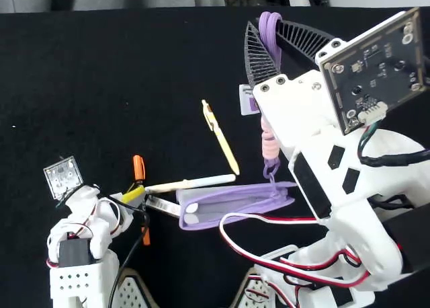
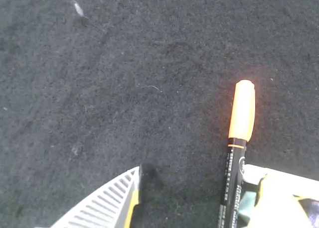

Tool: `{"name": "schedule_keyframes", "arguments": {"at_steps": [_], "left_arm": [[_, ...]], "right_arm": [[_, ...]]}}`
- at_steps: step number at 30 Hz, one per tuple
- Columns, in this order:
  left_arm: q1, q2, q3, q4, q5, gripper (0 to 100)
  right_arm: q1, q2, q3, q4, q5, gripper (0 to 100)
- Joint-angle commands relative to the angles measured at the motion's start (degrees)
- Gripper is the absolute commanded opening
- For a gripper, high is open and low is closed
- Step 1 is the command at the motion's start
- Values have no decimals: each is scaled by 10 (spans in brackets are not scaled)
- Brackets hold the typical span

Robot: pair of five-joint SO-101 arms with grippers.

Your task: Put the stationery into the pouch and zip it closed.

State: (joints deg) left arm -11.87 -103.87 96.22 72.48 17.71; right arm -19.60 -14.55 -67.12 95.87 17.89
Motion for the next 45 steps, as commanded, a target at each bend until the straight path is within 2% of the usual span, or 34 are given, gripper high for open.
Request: {"name": "schedule_keyframes", "arguments": {"at_steps": [1,39,42,45], "left_arm": [[-3,-4,12,3,0,375],[0,-5,12,2,-2,376],[0,-8,0,-37,-4,378],[-39,-7,-47,-166,-4,378]], "right_arm": [[6,1,-4,0,3,11],[6,6,0,-3,5,11],[6,6,0,-3,5,11],[6,6,0,-3,5,11]]}}
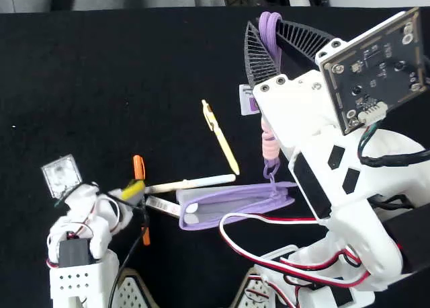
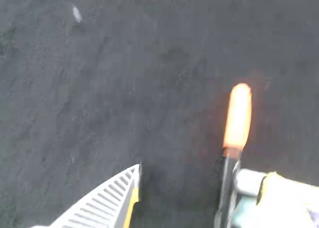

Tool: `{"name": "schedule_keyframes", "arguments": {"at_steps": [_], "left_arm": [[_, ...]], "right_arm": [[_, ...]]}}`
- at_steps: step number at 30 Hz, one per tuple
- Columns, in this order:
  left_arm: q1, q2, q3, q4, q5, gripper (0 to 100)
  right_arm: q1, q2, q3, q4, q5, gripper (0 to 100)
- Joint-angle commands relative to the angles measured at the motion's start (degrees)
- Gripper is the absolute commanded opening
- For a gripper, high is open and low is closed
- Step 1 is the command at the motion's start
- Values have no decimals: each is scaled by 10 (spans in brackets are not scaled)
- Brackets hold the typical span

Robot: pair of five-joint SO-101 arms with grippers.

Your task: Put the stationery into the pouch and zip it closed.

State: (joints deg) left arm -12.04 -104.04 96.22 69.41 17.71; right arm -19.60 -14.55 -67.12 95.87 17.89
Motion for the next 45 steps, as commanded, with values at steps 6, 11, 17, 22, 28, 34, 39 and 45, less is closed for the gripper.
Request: {"name": "schedule_keyframes", "arguments": {"at_steps": [6,11,17,22,28,34,39,45], "left_arm": [[-135,-4,-92,-290,-3,375],[-77,9,-95,-268,-51,375],[-69,124,-203,-193,-63,375],[-65,317,-417,-55,-55,375],[-63,559,-555,51,16,377],[-36,727,-554,0,11,375],[39,818,-560,-55,13,374],[46,913,-560,-117,14,374]], "right_arm": [[6,6,0,-3,5,11],[6,6,0,-3,5,11],[6,6,0,-3,5,11],[6,6,0,-2,5,11],[6,6,0,-3,4,11],[6,6,0,-3,5,11],[6,6,0,-3,5,11],[6,5,0,-3,5,11]]}}
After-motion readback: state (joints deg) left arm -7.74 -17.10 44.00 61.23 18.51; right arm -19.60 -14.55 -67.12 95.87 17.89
